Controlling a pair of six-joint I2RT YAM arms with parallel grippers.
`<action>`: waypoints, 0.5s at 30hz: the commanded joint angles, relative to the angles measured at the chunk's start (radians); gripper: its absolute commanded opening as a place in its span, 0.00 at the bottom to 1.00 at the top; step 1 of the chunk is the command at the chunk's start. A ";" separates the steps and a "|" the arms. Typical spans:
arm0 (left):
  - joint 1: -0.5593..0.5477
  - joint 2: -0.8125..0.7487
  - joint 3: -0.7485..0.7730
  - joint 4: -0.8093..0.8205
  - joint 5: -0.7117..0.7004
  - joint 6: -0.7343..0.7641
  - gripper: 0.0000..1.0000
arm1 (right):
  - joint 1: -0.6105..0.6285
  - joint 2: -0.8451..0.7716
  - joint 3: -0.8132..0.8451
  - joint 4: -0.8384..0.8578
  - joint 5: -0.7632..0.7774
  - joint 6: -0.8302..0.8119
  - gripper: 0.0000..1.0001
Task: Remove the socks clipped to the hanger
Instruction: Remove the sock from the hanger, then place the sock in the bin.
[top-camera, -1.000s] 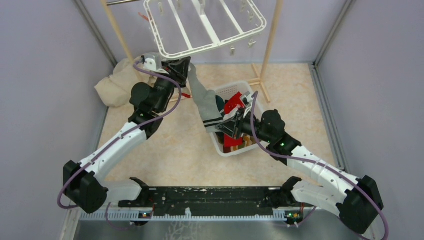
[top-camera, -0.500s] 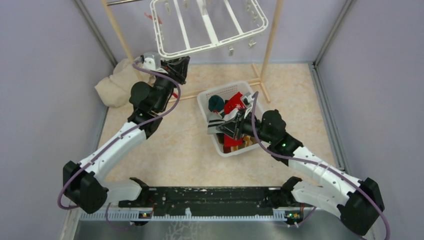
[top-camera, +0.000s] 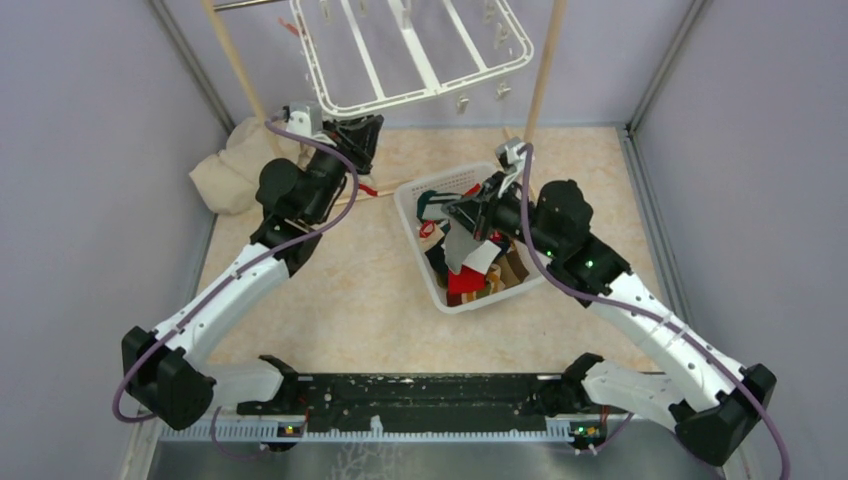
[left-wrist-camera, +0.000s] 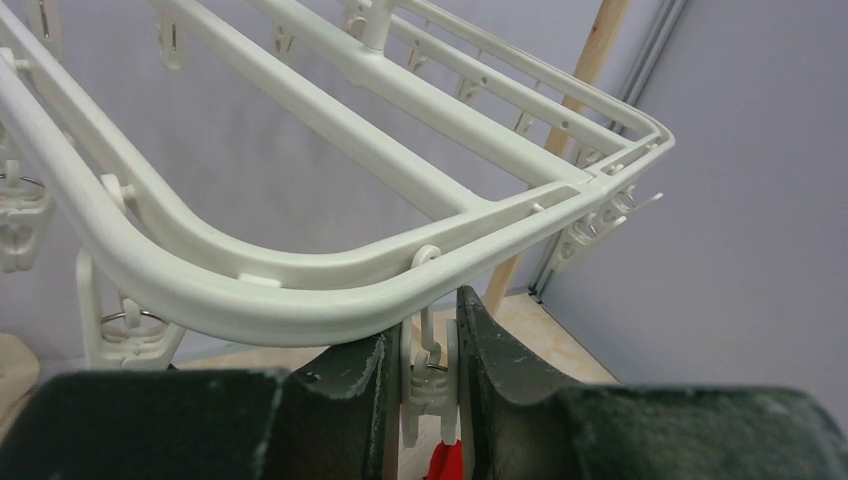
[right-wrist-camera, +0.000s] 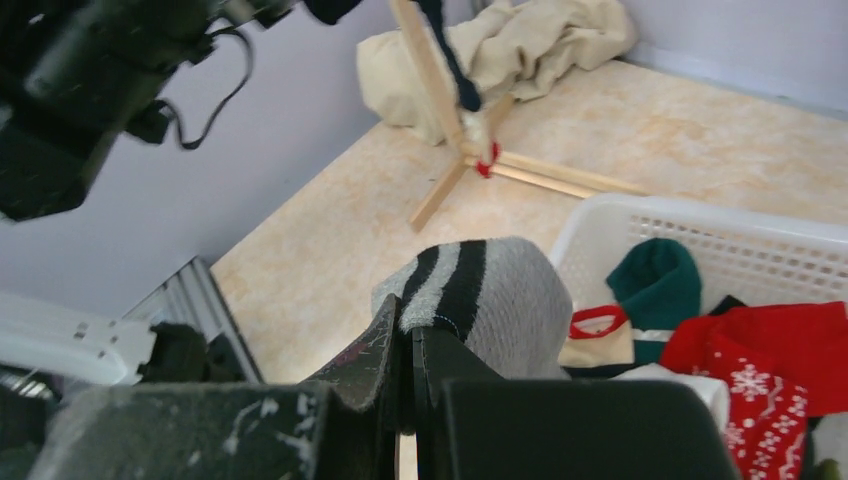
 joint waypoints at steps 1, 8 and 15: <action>0.002 0.019 0.054 -0.023 0.068 -0.030 0.26 | -0.058 0.088 0.130 -0.059 0.050 -0.050 0.00; 0.000 0.056 0.101 -0.038 0.167 -0.055 0.50 | -0.098 0.148 0.192 -0.084 0.046 -0.053 0.00; -0.013 0.105 0.131 -0.045 0.213 -0.086 0.52 | -0.129 0.150 0.195 -0.114 0.025 -0.050 0.00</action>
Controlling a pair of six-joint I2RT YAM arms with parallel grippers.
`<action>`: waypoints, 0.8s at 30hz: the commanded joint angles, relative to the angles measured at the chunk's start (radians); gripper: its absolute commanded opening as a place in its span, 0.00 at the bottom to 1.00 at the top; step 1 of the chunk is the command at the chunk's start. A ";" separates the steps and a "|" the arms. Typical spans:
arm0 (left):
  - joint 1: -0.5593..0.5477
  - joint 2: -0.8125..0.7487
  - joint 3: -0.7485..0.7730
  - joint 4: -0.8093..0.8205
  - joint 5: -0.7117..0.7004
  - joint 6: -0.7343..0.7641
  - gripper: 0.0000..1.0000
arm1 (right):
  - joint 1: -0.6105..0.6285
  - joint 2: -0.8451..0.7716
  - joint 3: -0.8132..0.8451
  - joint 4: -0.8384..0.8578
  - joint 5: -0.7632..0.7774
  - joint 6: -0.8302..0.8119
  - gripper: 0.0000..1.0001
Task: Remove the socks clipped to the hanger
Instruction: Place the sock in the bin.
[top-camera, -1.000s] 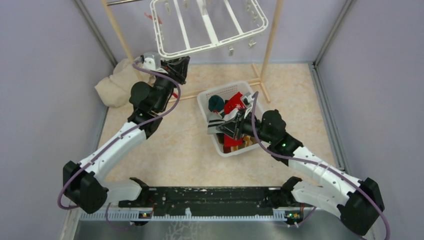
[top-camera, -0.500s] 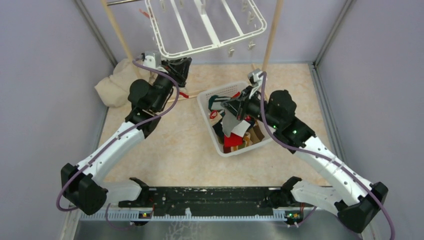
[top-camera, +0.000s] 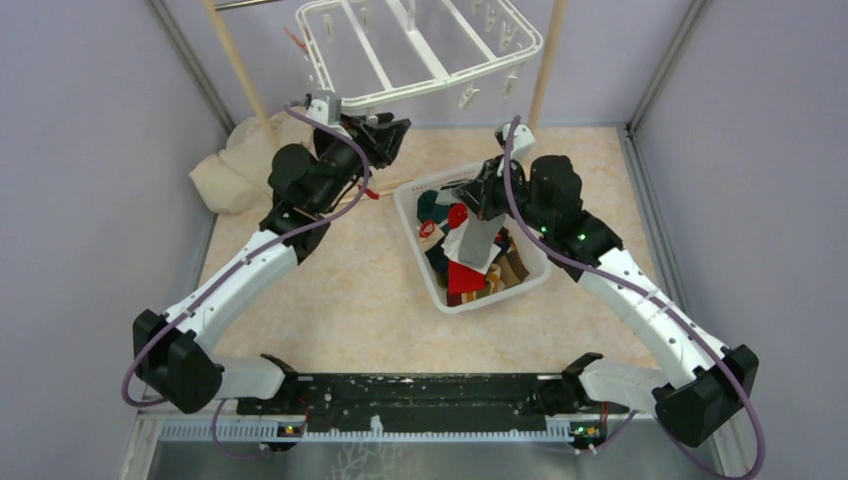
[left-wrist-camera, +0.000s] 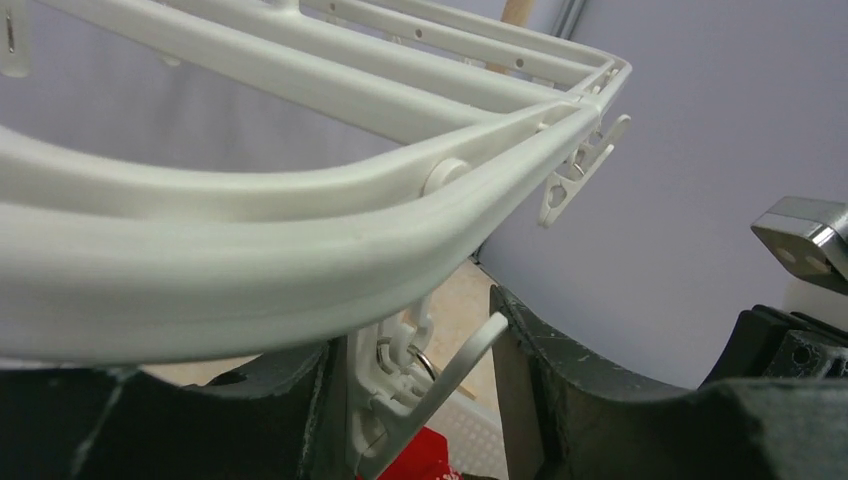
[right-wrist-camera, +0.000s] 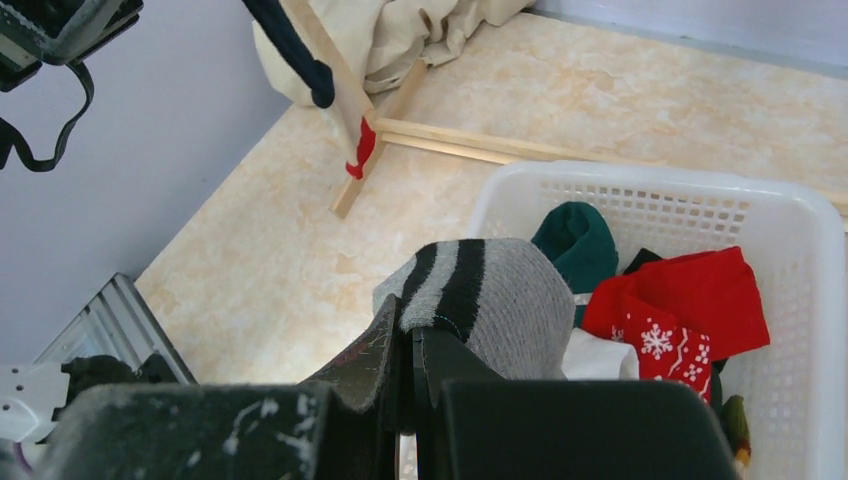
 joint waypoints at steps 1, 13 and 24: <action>-0.012 0.031 0.047 -0.002 0.059 -0.027 0.54 | -0.019 -0.014 0.050 0.016 -0.016 -0.014 0.00; -0.033 0.018 0.056 -0.076 0.095 -0.041 0.68 | -0.033 0.008 -0.105 0.092 -0.051 0.012 0.00; -0.052 -0.049 -0.033 -0.117 0.128 -0.068 0.71 | -0.072 0.110 -0.215 0.225 -0.085 0.030 0.00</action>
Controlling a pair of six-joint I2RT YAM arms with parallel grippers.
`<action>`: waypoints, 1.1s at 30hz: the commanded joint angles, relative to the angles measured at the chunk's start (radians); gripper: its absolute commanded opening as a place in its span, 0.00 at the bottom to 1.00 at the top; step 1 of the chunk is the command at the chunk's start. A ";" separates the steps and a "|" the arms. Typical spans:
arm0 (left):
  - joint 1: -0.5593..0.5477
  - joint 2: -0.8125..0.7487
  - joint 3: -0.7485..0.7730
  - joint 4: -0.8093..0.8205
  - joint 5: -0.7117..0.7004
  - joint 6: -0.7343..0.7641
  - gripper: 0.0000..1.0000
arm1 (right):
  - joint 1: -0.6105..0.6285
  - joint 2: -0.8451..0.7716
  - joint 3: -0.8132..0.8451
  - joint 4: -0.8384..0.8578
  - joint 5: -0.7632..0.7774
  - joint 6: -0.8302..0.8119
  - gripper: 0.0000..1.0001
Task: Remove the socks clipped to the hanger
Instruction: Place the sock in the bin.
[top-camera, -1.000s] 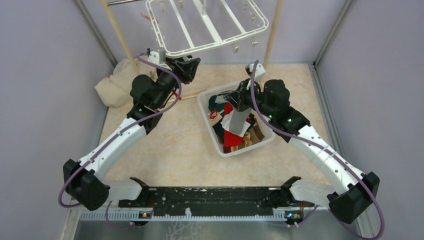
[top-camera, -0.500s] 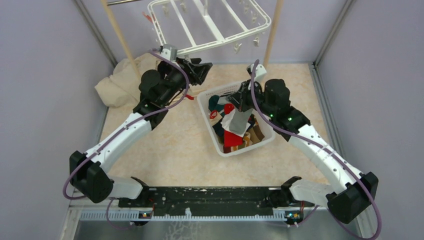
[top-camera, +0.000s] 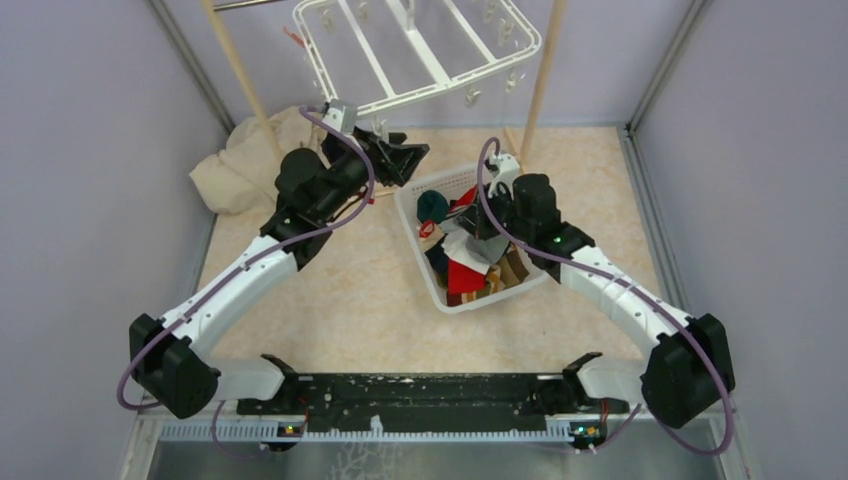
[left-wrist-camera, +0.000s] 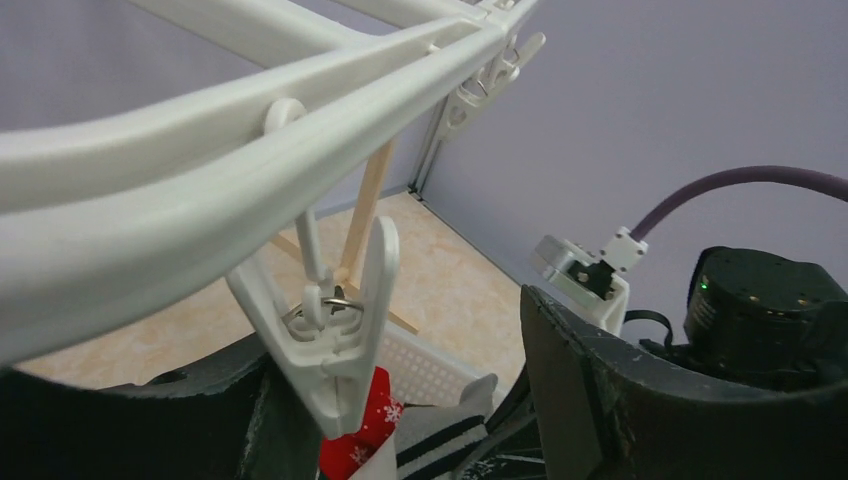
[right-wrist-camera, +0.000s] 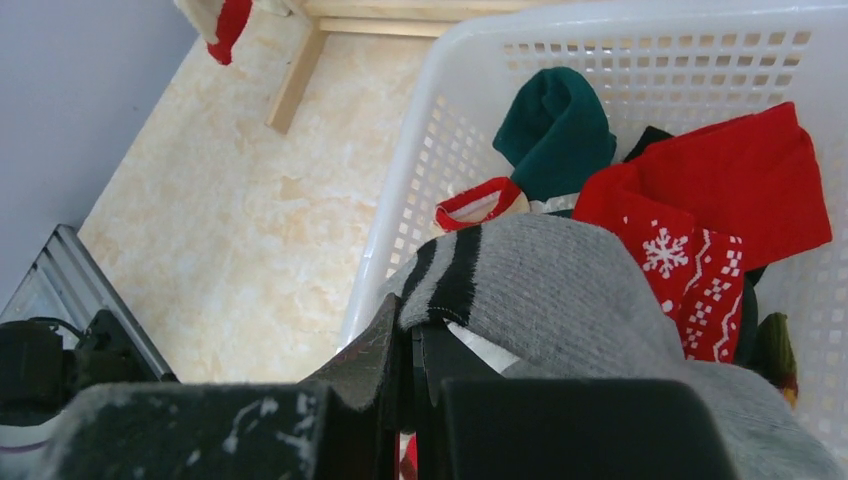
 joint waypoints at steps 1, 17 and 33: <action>-0.012 -0.048 -0.031 -0.025 0.031 -0.016 0.71 | -0.012 0.040 -0.022 0.137 -0.024 0.011 0.00; -0.025 -0.149 -0.074 -0.166 0.056 0.007 0.74 | -0.013 0.010 -0.062 0.069 -0.016 -0.009 0.53; -0.026 -0.222 -0.074 -0.259 0.066 0.004 0.76 | -0.013 -0.261 0.075 -0.208 0.029 -0.024 0.74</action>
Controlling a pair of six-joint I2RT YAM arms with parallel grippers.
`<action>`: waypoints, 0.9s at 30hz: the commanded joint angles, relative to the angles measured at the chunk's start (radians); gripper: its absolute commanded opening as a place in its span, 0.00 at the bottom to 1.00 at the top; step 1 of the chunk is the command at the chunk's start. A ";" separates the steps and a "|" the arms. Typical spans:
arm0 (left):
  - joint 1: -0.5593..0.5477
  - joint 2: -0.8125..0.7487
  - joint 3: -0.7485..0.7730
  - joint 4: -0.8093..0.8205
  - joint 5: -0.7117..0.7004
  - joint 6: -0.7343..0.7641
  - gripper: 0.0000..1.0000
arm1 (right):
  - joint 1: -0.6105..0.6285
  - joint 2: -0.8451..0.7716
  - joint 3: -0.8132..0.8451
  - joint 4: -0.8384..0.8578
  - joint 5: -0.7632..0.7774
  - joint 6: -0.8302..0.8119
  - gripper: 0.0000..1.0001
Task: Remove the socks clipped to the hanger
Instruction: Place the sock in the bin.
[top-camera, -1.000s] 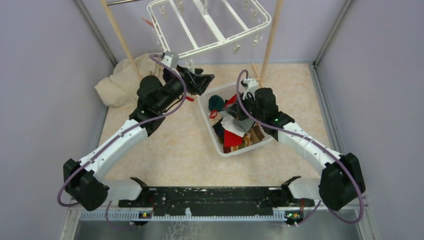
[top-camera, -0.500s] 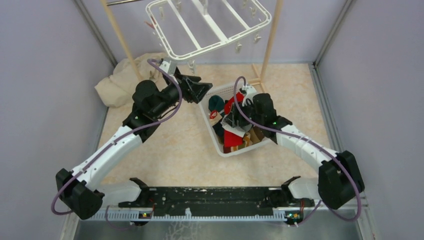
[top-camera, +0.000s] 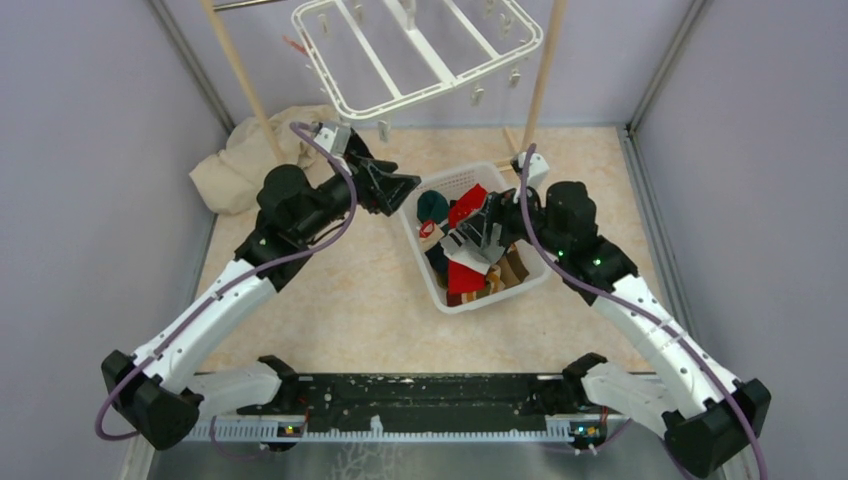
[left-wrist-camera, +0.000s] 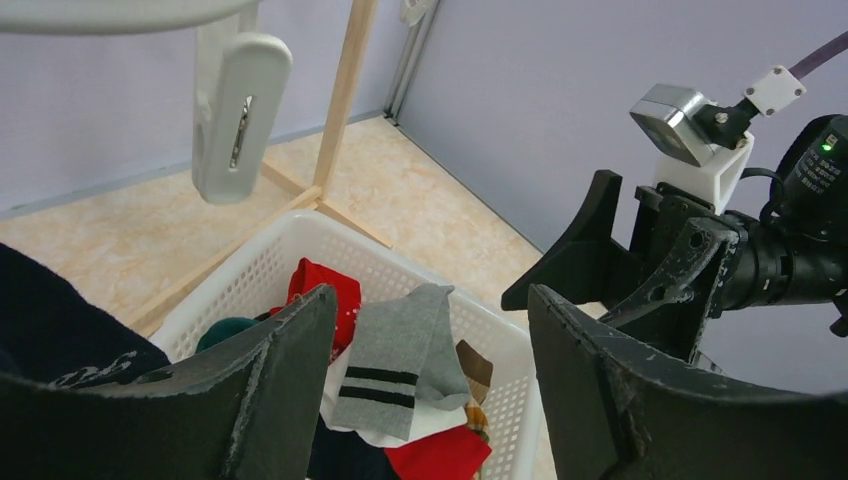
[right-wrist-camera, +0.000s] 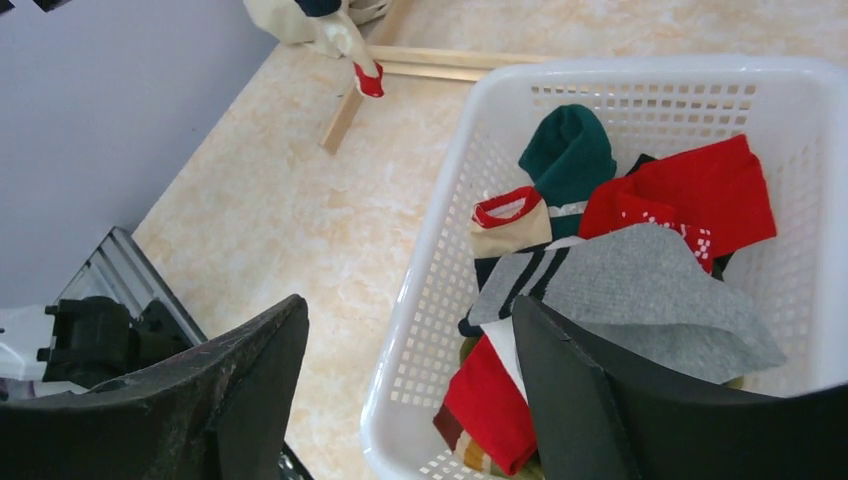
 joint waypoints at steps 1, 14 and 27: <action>-0.005 -0.053 -0.001 -0.034 0.013 0.004 0.76 | -0.009 -0.040 0.050 -0.058 0.063 -0.023 0.72; -0.005 -0.212 -0.045 -0.244 -0.152 0.050 0.99 | -0.030 0.253 0.000 0.169 0.162 -0.019 0.66; -0.005 -0.271 -0.085 -0.380 -0.388 0.062 0.99 | -0.028 0.258 -0.328 0.305 0.131 0.060 0.60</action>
